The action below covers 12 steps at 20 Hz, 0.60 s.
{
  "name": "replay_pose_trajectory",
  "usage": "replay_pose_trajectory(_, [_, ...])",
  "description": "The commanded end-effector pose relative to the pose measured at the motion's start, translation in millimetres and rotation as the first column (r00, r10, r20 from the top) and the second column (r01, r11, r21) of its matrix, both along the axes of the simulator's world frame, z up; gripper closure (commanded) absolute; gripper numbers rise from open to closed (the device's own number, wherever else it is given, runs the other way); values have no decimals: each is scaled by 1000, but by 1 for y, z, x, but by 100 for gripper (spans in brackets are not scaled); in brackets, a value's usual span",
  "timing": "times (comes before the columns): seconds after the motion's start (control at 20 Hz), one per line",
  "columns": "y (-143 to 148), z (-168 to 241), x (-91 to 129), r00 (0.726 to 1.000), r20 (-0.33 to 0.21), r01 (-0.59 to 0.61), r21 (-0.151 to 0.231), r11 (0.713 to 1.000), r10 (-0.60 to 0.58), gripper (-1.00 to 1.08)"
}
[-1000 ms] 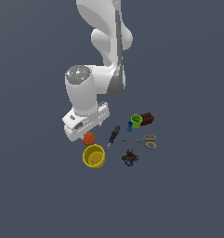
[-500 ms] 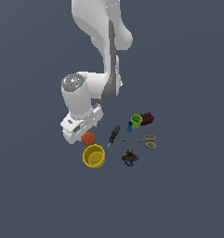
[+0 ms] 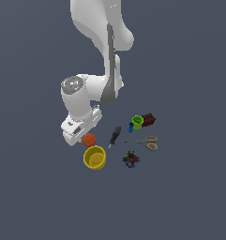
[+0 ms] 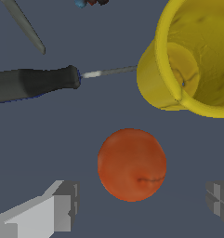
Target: Pick up a designated object from a clutter of objects.
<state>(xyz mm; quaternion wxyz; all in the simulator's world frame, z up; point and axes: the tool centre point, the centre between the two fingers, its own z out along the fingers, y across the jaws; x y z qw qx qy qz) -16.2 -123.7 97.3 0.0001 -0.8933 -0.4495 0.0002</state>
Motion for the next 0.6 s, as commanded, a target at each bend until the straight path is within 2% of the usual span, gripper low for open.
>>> replay_pose_trajectory(0.0, [0, -1, 0, 1000, 0, 0, 0, 1000, 0, -92])
replay_pose_trajectory(0.55, [0, -43, -1, 1000, 0, -3, 0, 1000, 3, -92])
